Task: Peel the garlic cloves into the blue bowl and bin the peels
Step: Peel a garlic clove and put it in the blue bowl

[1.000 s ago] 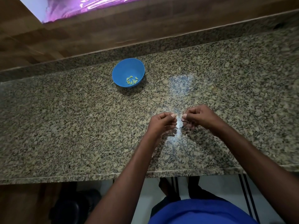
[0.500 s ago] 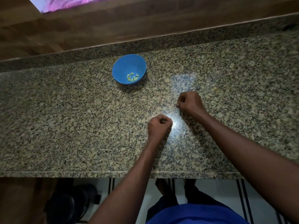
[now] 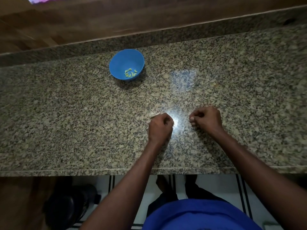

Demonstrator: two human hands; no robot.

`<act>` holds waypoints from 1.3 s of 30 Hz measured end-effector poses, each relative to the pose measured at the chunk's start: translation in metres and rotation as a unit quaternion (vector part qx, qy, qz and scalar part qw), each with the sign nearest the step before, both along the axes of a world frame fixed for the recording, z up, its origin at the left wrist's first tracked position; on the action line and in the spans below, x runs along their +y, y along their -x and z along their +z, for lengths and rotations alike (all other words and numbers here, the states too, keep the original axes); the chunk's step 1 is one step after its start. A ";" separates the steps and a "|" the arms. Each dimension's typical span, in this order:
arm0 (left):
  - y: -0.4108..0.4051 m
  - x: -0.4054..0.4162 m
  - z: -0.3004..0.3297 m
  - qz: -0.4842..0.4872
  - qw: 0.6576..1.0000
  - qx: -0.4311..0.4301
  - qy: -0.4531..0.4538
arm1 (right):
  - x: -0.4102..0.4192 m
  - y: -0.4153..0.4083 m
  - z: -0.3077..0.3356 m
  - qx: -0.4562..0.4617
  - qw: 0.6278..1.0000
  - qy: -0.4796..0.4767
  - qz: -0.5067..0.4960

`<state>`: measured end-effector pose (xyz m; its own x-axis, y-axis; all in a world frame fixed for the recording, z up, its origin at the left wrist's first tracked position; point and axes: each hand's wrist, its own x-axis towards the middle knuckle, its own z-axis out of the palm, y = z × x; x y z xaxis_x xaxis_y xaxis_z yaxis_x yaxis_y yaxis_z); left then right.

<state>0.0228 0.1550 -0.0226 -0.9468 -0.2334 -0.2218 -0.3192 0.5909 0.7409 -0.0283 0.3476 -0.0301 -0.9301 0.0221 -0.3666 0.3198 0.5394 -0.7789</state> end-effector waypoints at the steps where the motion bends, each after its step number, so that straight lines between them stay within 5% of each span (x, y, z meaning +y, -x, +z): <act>1: 0.000 0.001 -0.001 -0.020 0.999 0.007 0.034 | 0.002 -0.004 -0.001 0.002 1.000 -0.003 0.000; 8: -0.016 0.024 -0.007 -0.121 0.962 0.067 0.235 | 0.009 -0.023 0.001 0.051 0.998 -0.038 0.019; 22: -0.043 0.031 -0.016 -0.173 0.944 0.140 0.244 | -0.008 -0.012 0.006 0.075 0.988 -0.129 0.050; 28: -0.046 0.010 -0.022 -0.064 0.961 0.099 0.251 | -0.020 -0.010 0.012 0.096 0.971 -0.192 0.105; 31: -0.052 0.007 -0.011 -0.030 0.986 0.042 0.159 | -0.024 -0.011 0.015 0.070 0.972 -0.195 0.110; 34: -0.052 -0.001 0.005 0.065 0.994 -0.041 -0.076 | -0.026 -0.021 0.011 0.018 0.987 -0.112 0.115; 39: -0.055 -0.031 0.026 0.256 0.889 -0.069 -0.374 | -0.027 -0.041 0.004 -0.121 0.978 0.169 0.004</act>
<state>0.0779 0.1236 0.0031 -0.7108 -0.3650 -0.6013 -0.5222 -0.2989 0.7987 0.0125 0.3203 -0.0263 -0.8147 -0.1458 -0.5612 0.5135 0.2680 -0.8151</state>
